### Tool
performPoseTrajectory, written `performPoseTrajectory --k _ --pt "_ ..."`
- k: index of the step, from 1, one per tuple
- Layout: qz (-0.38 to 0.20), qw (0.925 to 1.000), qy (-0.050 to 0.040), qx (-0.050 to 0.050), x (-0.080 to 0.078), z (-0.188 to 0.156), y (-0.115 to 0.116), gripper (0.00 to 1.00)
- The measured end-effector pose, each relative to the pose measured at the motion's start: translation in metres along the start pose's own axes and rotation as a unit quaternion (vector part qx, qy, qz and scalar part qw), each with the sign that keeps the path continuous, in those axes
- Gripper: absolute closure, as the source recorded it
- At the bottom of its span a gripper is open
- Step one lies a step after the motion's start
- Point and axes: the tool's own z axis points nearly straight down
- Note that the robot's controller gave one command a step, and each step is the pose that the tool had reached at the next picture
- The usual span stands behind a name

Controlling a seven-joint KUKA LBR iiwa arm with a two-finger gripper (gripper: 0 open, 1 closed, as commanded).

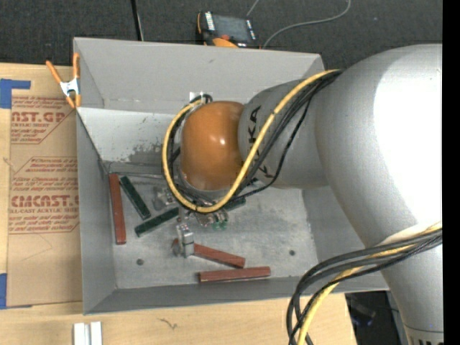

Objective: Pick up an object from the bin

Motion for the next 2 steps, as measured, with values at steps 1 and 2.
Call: performPoseTrajectory --k 1,2 --pt "-0.001 1.0 -0.0003 -0.002 -0.002 -0.006 0.003 1.0" --pt "-0.104 0.9945 -0.0112 -0.001 0.023 -0.008 -0.022 1.0"
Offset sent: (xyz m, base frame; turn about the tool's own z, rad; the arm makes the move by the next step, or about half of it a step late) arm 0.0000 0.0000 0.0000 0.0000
